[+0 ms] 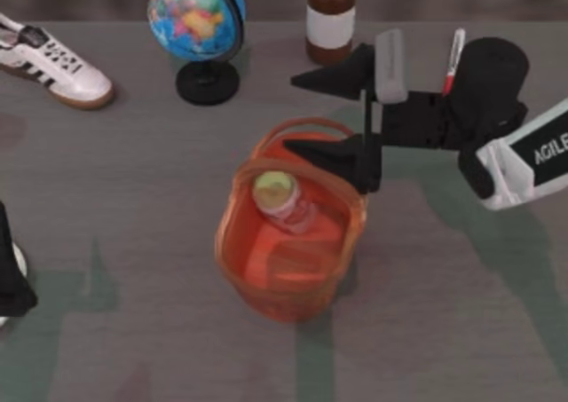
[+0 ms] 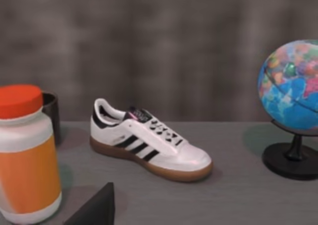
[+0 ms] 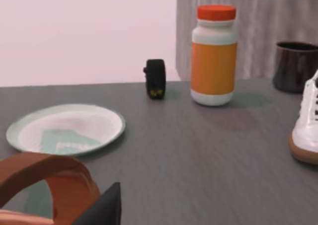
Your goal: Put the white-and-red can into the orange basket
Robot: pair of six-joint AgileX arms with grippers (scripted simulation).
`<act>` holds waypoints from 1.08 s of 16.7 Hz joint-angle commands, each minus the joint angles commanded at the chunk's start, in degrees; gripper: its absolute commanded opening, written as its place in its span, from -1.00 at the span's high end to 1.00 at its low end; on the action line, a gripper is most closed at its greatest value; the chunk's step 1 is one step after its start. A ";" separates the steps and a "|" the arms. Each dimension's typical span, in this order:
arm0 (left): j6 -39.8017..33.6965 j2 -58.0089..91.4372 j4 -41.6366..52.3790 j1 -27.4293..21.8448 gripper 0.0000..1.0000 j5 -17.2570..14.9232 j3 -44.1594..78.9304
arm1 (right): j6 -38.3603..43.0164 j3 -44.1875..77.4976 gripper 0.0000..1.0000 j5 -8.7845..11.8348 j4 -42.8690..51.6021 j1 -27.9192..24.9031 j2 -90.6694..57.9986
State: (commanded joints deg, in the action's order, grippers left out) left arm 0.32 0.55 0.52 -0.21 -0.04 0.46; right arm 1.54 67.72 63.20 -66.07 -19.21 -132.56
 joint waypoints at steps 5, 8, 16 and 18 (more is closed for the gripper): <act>5.88 10.81 9.32 -4.06 -1.00 -0.68 9.82 | -0.63 -6.61 -1.00 -4.41 5.56 1.23 11.15; 12.05 22.39 18.46 -8.26 -1.00 -1.28 21.11 | -1.15 -13.85 -1.00 -10.23 11.91 3.09 23.51; 33.96 63.59 47.44 -22.01 -1.00 -2.13 62.11 | -2.04 -38.08 -1.00 -32.24 34.62 9.63 65.51; 39.97 74.93 54.64 -25.52 -1.00 -2.04 73.24 | -2.09 -44.15 -1.00 -38.16 40.67 11.30 77.23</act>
State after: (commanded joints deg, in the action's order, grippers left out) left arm 40.28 75.49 55.16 -25.74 -2.07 73.70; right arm -0.55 23.57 25.03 -25.41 -7.91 -55.34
